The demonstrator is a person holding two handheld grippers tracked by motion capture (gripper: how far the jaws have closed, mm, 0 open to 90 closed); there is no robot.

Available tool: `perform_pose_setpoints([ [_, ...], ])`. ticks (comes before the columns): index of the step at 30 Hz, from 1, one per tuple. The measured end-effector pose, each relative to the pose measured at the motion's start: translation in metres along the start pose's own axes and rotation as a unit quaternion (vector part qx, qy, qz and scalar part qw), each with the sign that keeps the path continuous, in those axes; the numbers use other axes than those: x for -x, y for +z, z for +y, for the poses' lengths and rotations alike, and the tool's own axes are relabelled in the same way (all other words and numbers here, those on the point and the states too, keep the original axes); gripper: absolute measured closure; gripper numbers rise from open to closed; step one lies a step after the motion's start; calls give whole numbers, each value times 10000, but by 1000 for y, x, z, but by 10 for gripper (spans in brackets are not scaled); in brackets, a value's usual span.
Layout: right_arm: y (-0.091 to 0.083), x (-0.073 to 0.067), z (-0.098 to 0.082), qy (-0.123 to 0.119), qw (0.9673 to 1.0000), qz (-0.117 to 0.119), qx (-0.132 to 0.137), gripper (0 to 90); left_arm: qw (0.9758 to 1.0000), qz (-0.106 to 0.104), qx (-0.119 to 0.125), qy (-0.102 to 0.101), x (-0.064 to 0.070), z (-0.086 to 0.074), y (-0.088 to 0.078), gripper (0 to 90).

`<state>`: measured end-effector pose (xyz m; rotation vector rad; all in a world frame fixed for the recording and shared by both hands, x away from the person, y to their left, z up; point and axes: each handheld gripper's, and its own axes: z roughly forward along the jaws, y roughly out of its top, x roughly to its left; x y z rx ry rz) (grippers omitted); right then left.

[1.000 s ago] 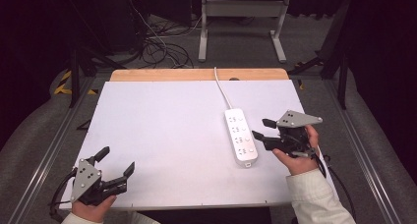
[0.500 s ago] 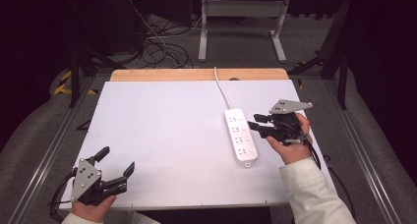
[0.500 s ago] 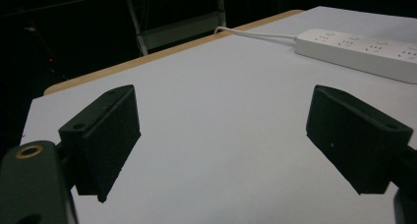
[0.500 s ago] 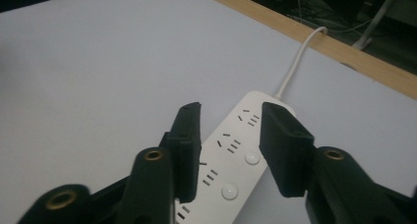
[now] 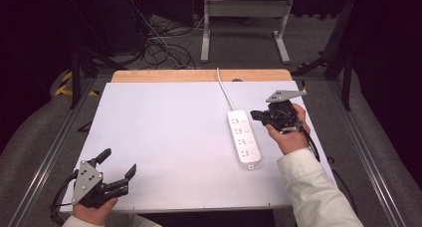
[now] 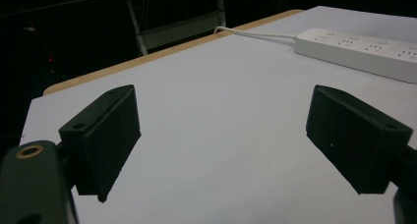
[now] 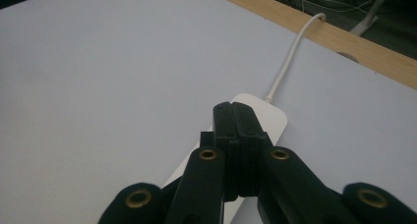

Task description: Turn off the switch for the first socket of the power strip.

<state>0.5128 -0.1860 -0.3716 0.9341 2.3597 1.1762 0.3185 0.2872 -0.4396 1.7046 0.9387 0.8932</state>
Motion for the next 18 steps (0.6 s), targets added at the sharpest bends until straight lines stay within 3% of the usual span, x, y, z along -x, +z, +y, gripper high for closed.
perform_pose_setpoints([
  [10, 31, 15, -2, 19, 9996, -226, -192, 900, 10000, -8, -15, -17, 0, 0, 1, 131],
  [18, 54, 20, -7, 168, 9989, -234, -373, 900, 10000, -13, -29, -12, 0, -1, 1, 131],
])
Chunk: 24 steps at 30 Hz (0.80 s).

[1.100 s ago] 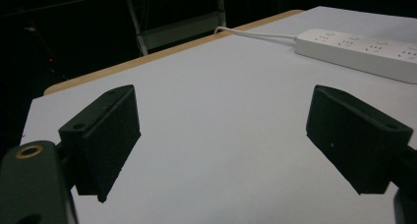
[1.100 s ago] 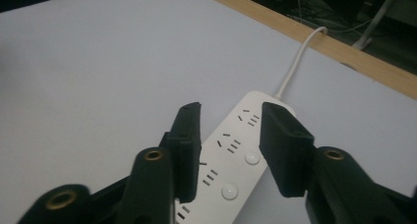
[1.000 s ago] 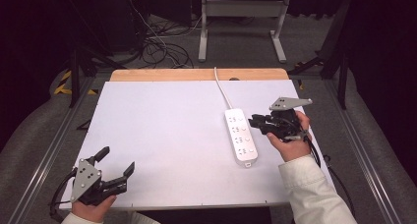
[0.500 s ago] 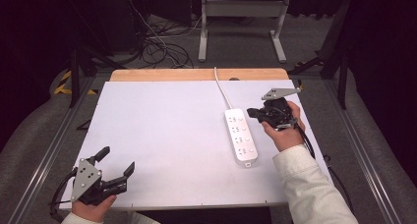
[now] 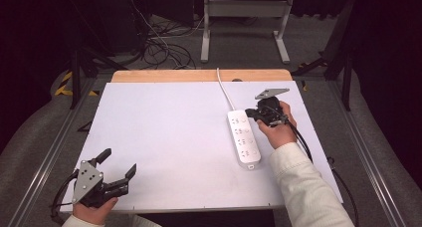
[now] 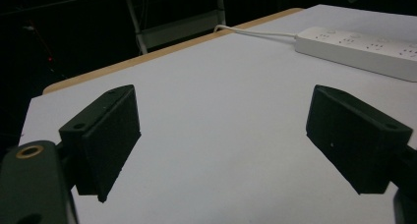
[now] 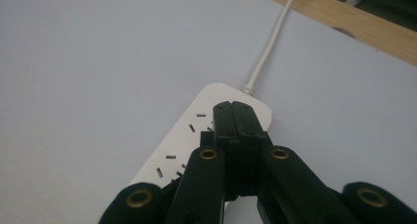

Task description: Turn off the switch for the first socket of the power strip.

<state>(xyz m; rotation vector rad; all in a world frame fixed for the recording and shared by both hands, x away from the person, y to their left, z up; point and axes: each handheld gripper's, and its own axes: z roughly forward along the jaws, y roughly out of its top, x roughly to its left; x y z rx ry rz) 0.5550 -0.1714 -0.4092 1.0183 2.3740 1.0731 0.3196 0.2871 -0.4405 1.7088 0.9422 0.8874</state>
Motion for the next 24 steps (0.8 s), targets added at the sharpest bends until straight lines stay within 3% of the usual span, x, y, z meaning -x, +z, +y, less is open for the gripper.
perform_pose_setpoints([
  [10, 23, 4, -7, 181, 9997, -16, -151, 900, 10000, 1, -3, -6, 0, 0, 0, 131],
  [24, 41, 8, -16, 296, 9992, -107, -245, 900, 10000, 5, -15, 10, -1, 0, 1, 131],
])
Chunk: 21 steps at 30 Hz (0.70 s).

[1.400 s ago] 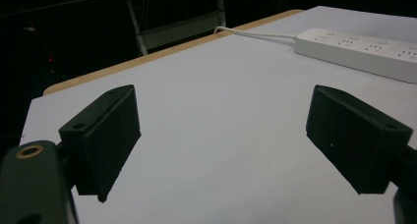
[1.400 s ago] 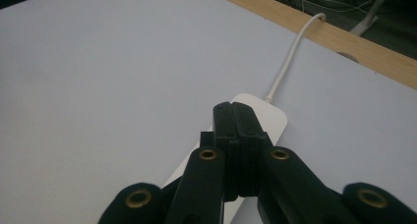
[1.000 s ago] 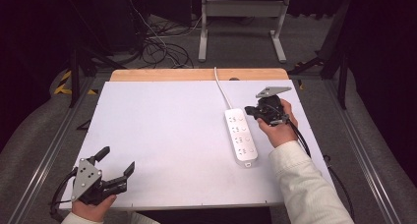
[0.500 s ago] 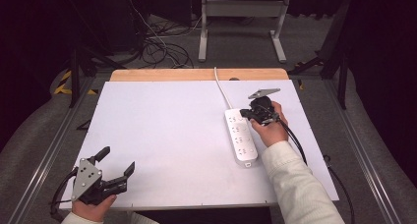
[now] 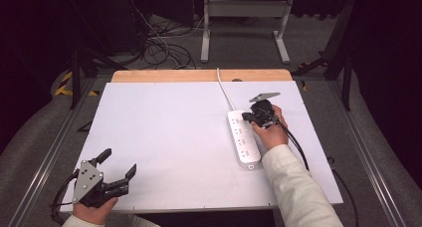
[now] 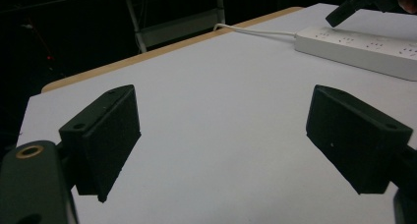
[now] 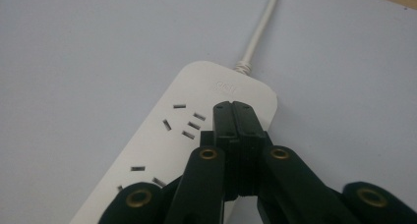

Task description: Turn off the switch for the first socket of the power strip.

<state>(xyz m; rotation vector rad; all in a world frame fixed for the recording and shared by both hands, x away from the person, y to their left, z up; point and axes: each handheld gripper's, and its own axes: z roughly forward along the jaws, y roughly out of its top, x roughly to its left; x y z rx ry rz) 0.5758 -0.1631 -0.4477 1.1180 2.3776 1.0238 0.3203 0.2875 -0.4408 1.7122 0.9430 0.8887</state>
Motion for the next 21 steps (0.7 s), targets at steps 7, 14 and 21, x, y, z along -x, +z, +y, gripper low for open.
perform_pose_setpoints([
  [7, 3, 0, -2, 5, 10000, 1, -6, 900, 10000, -11, 4, -21, 0, 0, 0, 132],
  [14, 5, -2, -2, -59, 10000, -50, 6, 900, 10000, -9, -5, -17, 0, 0, 0, 131],
  [21, 7, -4, -3, -105, 9999, -79, -7, 900, 10000, -6, -6, -23, 0, 0, 0, 131],
])
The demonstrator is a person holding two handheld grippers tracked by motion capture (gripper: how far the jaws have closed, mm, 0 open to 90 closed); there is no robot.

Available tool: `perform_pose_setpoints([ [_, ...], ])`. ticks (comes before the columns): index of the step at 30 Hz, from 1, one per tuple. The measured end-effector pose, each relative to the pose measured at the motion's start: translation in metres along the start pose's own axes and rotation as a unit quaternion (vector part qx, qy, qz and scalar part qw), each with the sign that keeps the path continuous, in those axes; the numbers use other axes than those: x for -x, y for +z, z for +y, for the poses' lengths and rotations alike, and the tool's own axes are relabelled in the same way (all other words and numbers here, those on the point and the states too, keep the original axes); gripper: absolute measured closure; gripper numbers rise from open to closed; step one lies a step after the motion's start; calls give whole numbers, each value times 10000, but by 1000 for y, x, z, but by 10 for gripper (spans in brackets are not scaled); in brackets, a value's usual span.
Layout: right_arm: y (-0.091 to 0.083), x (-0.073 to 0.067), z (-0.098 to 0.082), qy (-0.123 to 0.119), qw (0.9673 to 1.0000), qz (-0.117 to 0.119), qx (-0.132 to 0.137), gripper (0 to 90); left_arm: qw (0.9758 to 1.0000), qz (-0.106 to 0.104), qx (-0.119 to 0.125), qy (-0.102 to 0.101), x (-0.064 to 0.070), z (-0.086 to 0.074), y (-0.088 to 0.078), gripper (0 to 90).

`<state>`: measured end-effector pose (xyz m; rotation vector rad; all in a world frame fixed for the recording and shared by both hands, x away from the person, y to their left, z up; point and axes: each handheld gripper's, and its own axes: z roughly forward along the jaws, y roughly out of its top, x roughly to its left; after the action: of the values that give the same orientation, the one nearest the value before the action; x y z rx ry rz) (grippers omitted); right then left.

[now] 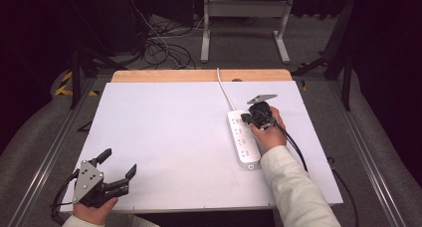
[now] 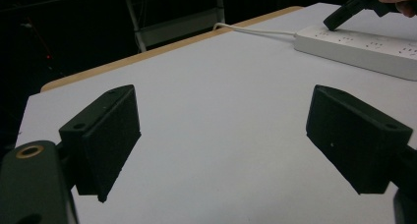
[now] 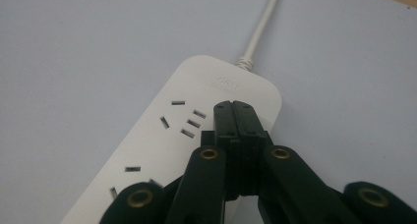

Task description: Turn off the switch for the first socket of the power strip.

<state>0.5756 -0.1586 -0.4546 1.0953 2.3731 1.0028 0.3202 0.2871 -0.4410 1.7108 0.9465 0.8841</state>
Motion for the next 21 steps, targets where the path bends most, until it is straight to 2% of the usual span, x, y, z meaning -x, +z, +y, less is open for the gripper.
perform_pose_setpoints([
  [12, 1, 1, -1, 84, 10000, 16, 2, 900, 10000, 10, -4, 8, 0, 0, 0, 131],
  [19, 1, -2, 0, 5, 10000, -62, -30, 900, 10000, 3, 1, -16, 0, 0, -1, 131],
  [21, 0, -1, 0, 45, 10000, -59, -37, 900, 10000, 3, -4, -13, 0, 0, -1, 131],
])
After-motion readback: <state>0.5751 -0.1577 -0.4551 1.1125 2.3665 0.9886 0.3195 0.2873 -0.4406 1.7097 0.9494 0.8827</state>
